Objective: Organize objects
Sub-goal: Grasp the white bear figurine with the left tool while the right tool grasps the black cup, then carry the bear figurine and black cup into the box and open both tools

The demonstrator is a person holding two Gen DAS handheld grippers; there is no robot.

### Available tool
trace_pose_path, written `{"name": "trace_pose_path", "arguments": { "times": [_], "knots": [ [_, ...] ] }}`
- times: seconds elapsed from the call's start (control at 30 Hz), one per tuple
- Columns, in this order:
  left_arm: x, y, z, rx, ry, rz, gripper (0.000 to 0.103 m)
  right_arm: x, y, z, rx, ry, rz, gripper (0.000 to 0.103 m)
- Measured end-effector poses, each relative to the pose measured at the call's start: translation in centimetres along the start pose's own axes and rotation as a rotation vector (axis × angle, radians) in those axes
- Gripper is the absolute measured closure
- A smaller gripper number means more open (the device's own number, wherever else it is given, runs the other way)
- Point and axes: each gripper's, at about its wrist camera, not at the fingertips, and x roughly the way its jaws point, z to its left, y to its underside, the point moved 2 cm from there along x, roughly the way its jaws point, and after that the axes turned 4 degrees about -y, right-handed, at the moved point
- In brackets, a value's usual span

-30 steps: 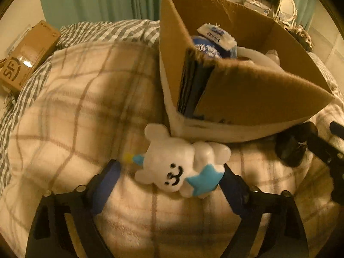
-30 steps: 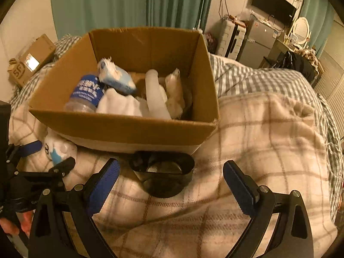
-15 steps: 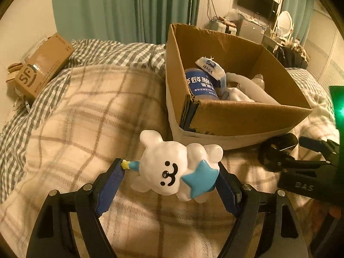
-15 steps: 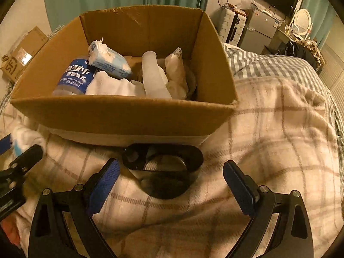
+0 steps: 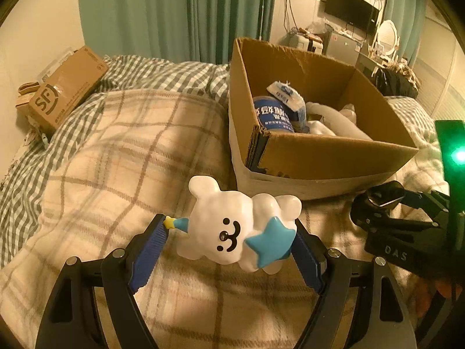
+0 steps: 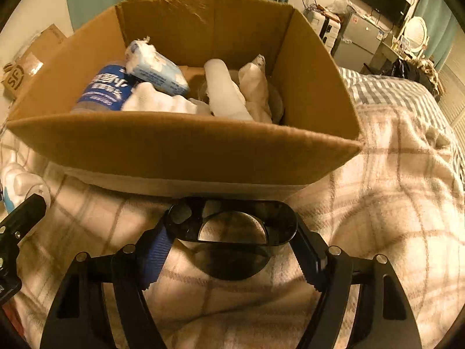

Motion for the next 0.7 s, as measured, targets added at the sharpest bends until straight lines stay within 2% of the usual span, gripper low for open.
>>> {"name": "trace_pose_path", "arguments": {
  "times": [0.33, 0.53, 0.7],
  "knots": [
    [-4.4, 0.8, -0.1, 0.01, -0.035, -0.061, 0.02, -7.8, 2.3, 1.0, 0.024, -0.103, -0.128, 0.027],
    [-7.1, 1.1, 0.0, 0.0, -0.028, -0.086, 0.02, -12.1, 4.2, 1.9, 0.012, -0.12, -0.192, 0.028],
    [-9.4, 0.8, -0.3, 0.008, -0.022, -0.129, 0.02, -15.7, 4.2, 1.9, 0.013, -0.119, -0.26, 0.028]
  ]
}}
